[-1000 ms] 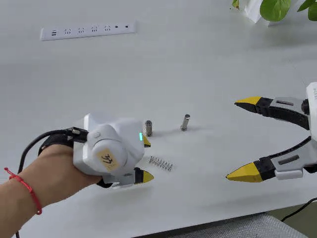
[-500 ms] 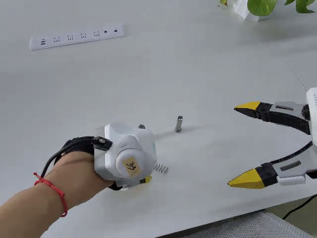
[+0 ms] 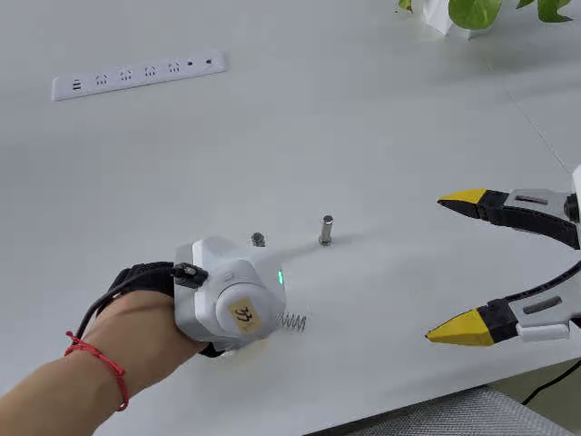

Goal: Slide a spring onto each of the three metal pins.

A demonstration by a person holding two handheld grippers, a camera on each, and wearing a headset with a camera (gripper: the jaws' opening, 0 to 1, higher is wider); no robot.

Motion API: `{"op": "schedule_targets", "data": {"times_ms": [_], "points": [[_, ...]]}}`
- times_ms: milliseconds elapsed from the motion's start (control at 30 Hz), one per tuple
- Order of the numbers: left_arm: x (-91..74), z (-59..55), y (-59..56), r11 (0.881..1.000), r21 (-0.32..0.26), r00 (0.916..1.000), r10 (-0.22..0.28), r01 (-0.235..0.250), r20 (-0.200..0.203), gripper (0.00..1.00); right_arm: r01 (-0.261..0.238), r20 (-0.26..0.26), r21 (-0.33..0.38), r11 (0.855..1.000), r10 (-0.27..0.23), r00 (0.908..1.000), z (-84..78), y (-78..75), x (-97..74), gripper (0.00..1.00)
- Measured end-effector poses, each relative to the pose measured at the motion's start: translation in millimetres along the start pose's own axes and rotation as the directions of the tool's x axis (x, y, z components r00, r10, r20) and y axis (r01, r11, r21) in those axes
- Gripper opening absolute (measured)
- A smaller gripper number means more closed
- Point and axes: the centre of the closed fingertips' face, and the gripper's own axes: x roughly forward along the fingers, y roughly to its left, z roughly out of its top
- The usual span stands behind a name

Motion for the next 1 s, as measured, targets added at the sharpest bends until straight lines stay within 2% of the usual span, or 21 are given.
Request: {"op": "schedule_targets", "data": {"times_ms": [267,533,767,1000], "points": [[0.2,-0.7,0.9,1.000,-0.016,0.9999,0.009,-0.009,-0.005,0.08,0.006,0.004,0.007,1.000,-0.006,1.0000,-2.2,-0.1,0.8,0.96],[0.8,-1.1,-0.3,0.998,-0.061,0.9998,0.002,-0.003,-0.020,0.08,0.006,0.010,0.015,1.000,-0.006,0.9999,-2.9,1.7,3.5,0.95],[1.9,1.1,-5.0,0.995,-0.099,0.9998,-0.016,0.014,-0.010,0.08,-0.002,0.011,0.019,1.000,0.002,0.9999,-4.0,5.7,6.6,0.95],[-0.3,4.8,-5.6,0.994,-0.109,0.9998,-0.015,0.016,0.014,0.08,-0.010,0.007,0.019,1.000,0.010,0.9999,-3.3,10.0,9.7,0.94]]}}
